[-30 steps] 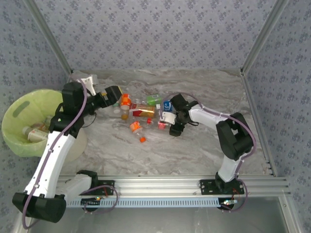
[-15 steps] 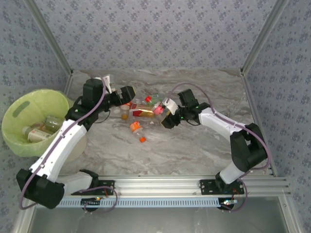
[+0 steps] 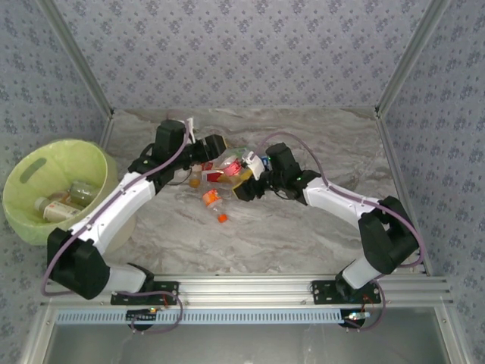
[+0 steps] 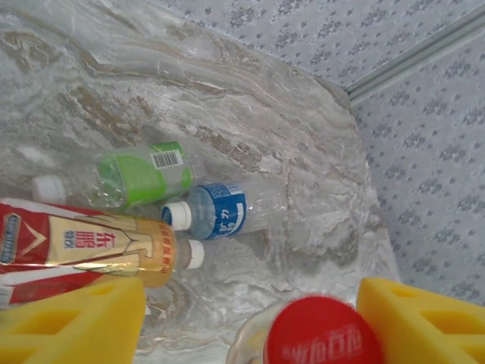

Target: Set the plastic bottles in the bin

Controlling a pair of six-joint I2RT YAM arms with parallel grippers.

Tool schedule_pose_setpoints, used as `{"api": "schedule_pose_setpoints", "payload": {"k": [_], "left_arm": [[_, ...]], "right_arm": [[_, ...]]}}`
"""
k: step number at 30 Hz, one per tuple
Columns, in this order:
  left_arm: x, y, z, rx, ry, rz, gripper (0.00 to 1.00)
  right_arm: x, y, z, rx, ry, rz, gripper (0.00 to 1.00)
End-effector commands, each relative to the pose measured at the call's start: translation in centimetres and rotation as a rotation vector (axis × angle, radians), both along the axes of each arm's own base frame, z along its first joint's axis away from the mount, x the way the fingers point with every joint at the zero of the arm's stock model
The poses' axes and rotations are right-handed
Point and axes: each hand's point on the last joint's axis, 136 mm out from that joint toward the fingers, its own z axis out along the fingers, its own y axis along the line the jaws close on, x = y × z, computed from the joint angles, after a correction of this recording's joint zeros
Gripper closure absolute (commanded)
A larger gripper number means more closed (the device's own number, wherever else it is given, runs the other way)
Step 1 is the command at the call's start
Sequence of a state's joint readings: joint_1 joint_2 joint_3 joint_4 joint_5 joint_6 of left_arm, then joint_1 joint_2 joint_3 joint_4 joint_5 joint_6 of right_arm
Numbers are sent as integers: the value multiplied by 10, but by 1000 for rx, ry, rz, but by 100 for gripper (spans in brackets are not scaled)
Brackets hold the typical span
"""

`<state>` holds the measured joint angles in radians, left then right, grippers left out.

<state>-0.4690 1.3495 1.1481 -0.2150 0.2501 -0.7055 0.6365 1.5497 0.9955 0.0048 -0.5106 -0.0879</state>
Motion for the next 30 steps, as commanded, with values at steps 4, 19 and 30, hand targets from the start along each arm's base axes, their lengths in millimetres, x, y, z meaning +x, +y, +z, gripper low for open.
{"api": "schedule_pose_setpoints", "payload": {"k": [4,19,30], "left_arm": [[3,-20,25,-44,-57,-67,46],[-8,-25,27,-3,-68,-114,95],[-18,7,71,51,-208,-20,100]], "right_arm": [[-1,10,26,77,-29,9,54],[1,11,36,100,-18,-8,41],[10,-22,65,159,-169,-175,0]]}}
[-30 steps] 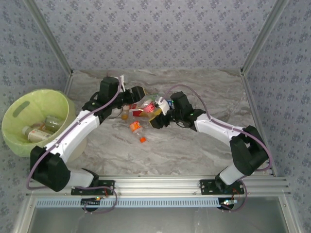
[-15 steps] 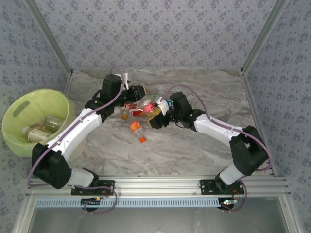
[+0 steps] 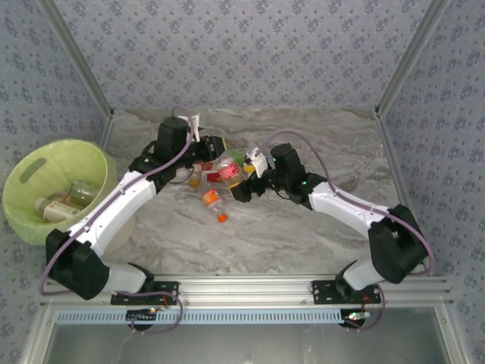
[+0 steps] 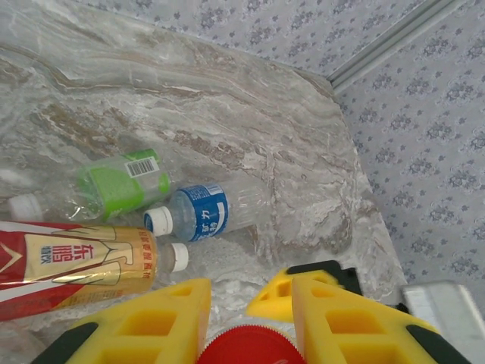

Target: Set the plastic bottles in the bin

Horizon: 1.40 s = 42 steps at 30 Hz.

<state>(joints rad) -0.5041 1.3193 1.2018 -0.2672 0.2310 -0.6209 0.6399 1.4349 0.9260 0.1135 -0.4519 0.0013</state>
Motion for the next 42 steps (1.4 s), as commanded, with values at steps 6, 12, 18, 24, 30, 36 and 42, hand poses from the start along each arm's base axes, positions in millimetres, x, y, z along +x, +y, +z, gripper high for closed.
{"api": "schedule_pose_setpoints", "payload": {"k": [6,12,18,24,30,36,42], "left_arm": [[-18,50,71,20,-192,129,100],[-35,95,98,87,-268,255,100],[-59,129,145,85,-336,345,100],[-85,171,181,171,-414,489,100],[-111,204,210,270,-460,581,100],[-141,289,237,578,-483,984,100],[-148,325,241,867,-419,1207,100]], "right_arm": [[21,-67,70,174,-220,-334,0],[35,-127,87,244,-205,-607,0],[45,-156,84,246,-169,-779,0],[56,-199,71,349,-44,-1005,0],[57,-204,59,372,6,-977,0],[61,-195,55,348,35,-947,0],[66,-186,54,340,55,-908,0]]}}
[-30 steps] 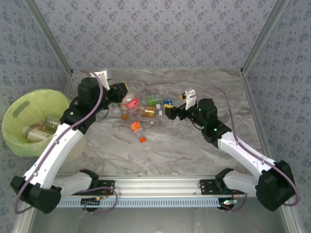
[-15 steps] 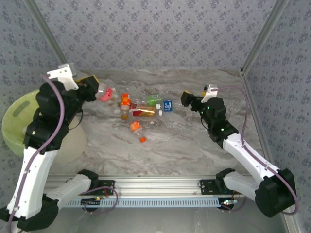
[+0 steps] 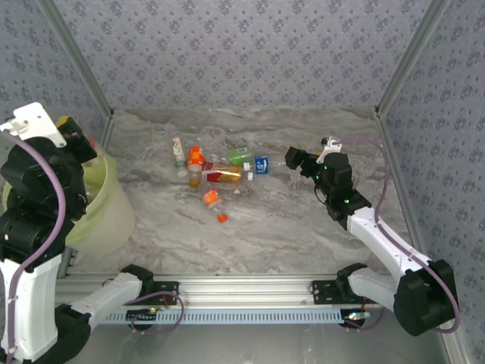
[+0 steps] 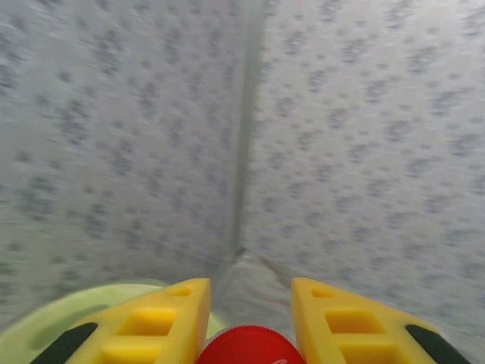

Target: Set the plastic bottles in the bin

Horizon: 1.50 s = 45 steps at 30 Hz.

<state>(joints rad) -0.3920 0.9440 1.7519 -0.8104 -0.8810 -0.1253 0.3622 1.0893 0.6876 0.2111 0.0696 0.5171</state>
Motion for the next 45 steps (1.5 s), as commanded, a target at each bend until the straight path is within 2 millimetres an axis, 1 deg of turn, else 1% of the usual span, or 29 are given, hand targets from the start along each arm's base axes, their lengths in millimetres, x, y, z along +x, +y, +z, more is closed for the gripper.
{"api": "schedule_pose_setpoints", "payload": {"k": [1,2,3,6,8,10,12,15,16,17,18,20,23,24,25,26,28,29,32,34,37,41,45], "left_arm": [[-15,41,1,164,102,352,100],[-17,49,-3,182,127,414,100],[-18,54,-10,172,140,438,100],[-23,73,-46,36,170,448,100],[-24,85,-67,-2,201,492,100],[-20,96,-89,-33,255,520,100],[-17,108,-115,-106,315,540,100],[-20,127,-144,-178,367,616,100],[-22,131,-149,-181,377,647,94],[-23,135,-155,-174,393,677,82],[-23,138,-160,-169,412,697,72],[-21,139,-167,-174,436,709,58],[-17,138,-169,-185,435,695,33],[-15,137,-167,-191,426,683,27],[-13,136,-165,-195,420,663,23],[-10,133,-164,-206,410,641,16],[-6,128,-161,-229,392,596,10],[-4,125,-160,-243,382,572,6],[3,112,-158,-287,350,475,1],[11,98,-157,-321,319,371,1],[24,71,-148,-368,251,184,1],[38,30,-129,-435,182,-70,1],[52,-13,-119,-536,163,-316,0]], "right_arm": [[5,9,17,27,-17,35,0],[5,10,15,24,-11,40,0],[6,11,14,21,-7,43,0],[6,12,11,12,4,45,0],[7,11,10,4,8,42,0],[7,11,10,-4,13,41,0],[7,11,10,-15,20,43,0],[6,12,8,-31,33,49,0],[6,12,8,-31,35,49,0],[6,12,7,-31,36,48,0],[5,13,6,-32,39,50,0],[6,14,5,-31,44,52,0],[6,16,2,-39,59,58,0],[7,17,1,-42,63,61,0],[7,18,0,-45,68,62,0],[7,19,0,-48,71,66,0],[9,21,-1,-53,75,68,0],[9,22,-2,-57,79,70,0],[13,24,-9,-75,109,69,0],[15,26,-15,-89,133,70,0],[18,32,-24,-108,168,87,0],[20,40,-36,-139,214,102,0],[18,56,-47,-148,229,163,0]]}}
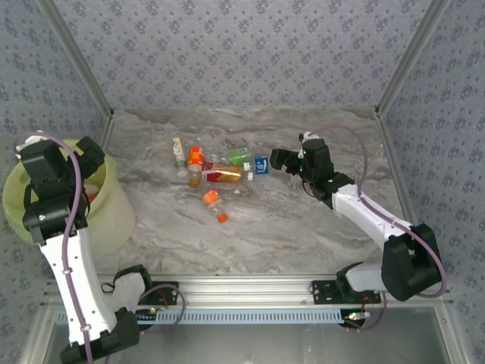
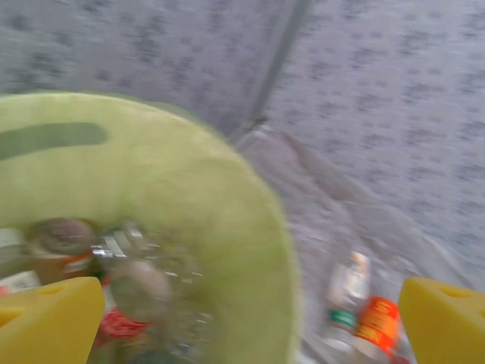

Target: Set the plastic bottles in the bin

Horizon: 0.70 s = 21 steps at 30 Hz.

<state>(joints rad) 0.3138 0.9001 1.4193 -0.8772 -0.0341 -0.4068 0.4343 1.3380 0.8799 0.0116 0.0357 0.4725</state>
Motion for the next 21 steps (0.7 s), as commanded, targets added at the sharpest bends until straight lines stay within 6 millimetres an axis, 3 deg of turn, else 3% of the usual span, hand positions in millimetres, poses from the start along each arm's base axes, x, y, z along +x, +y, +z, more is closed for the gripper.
{"api": "schedule_pose_setpoints", "payload": {"k": [1,5,11,21], "left_arm": [[20,-55,23,-142,-116,-284,1],[30,-98,19,-167,-111,-423,1],[48,-166,-13,-164,-30,-519,1],[74,-263,-148,-286,232,-574,0]], "right_arm": [[-2,14,0,-22,2,48,0],[-4,16,-7,-35,-10,21,0],[-3,9,-12,-13,0,-40,0],[-8,-1,-3,9,-29,-84,0]]}}
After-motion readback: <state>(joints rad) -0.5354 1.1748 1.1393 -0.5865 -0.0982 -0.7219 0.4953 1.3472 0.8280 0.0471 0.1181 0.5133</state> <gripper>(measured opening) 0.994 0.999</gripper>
